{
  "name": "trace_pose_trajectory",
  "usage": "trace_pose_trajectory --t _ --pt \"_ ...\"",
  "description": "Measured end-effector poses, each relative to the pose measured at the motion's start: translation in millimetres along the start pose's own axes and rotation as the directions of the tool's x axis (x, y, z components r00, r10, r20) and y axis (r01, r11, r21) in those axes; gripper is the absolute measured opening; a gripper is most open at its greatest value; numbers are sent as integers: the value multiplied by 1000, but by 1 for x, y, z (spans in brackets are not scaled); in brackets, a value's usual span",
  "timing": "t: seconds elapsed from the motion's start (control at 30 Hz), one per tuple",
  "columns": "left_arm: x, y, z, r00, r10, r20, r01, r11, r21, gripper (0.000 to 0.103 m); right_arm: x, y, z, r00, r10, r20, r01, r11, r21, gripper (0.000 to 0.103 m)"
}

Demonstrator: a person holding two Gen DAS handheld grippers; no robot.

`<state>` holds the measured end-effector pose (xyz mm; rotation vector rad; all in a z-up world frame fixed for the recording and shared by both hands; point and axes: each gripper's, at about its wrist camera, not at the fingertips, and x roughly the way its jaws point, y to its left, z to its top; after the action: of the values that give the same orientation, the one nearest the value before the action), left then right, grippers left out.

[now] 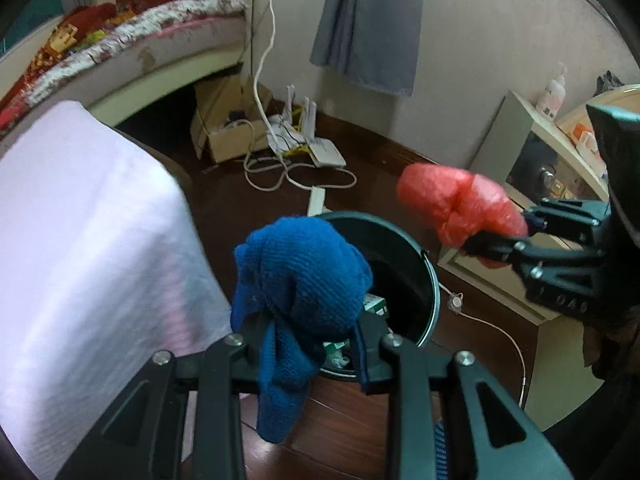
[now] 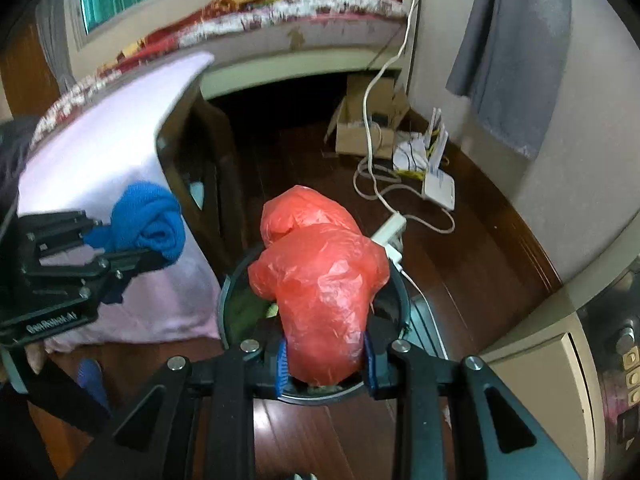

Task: Collect trash
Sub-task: 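Carry the blue glove and red bag with both grippers over the bin, then open both grippers to drop the glove and bag into the bin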

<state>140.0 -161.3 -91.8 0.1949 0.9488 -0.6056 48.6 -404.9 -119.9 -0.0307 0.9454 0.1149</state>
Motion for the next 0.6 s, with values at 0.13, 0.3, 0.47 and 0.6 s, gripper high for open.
trace_pose_trajectory --t 0.13,0.3,0.47,0.6 --pt "22 -5 -2 998 -26 -49 26 1000 7 35 27 -5 -3 999 6 -51 -7 999 -36 31" --pt "46 -6 -4 994 -47 -96 45 999 -20 39 59 -11 -8 994 19 -105 -24 998 -53 31" --pt "65 1 -6 992 -59 -113 49 995 -90 83 92 -12 -12 988 19 -154 -31 997 -72 41" --pt "59 13 -15 994 -3 -112 -13 989 -147 94 110 -21 -27 981 -31 -192 17 997 -76 92"
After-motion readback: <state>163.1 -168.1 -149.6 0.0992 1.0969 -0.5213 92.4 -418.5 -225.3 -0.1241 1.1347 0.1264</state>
